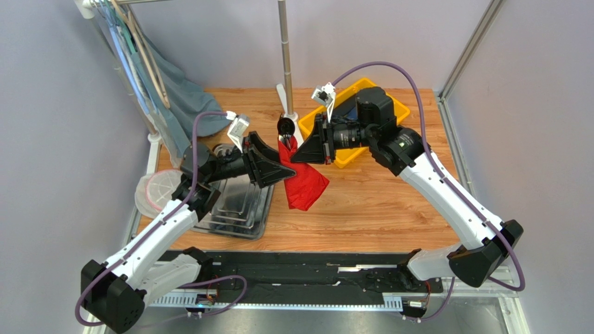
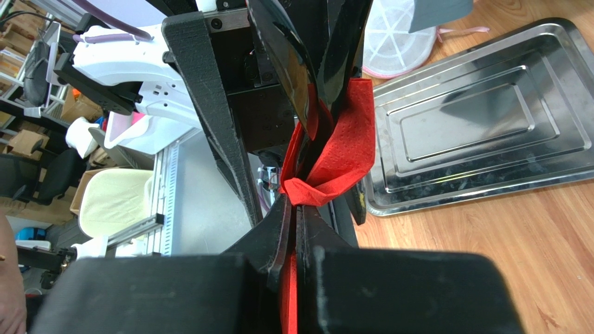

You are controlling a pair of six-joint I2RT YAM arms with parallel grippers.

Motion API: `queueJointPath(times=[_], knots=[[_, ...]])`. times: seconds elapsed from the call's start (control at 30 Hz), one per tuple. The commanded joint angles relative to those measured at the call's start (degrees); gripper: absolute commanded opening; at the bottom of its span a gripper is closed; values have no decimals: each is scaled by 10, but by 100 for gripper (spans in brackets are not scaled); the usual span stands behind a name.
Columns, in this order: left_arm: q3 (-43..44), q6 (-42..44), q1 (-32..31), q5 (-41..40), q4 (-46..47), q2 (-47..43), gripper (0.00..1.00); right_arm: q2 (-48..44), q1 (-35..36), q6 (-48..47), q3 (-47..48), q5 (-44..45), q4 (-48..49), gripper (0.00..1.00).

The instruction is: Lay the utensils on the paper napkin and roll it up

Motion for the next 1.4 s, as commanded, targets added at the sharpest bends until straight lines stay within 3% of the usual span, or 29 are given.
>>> queueJointPath(times=[0.0,0.2,0.43,0.67,0.9,0.93,1.0,1.17,1.37], knots=[[4,-22,-3,-15,61,7,64,-8,8,22,27,-8,52,0],[4,-27,-11,-13,76,11,57,-4,13,27,30,-5,57,0],[1,-33,-13,-16,76,11,38,-1,13,31,35,6,61,0],[11,-45,-13,-16,87,11,1,-2,13,34,33,13,63,0],[10,-49,-12,-20,80,6,0,-2,10,39,40,12,67,1],[11,-50,-12,-20,78,7,0,-1,8,40,43,8,67,5],[13,-51,-9,-20,76,6,0,-1,4,43,48,7,67,23],[20,-66,12,-28,75,8,0,-8,-7,47,47,-2,66,50],[40,-72,29,-24,73,10,0,-26,-13,7,29,6,26,74]])
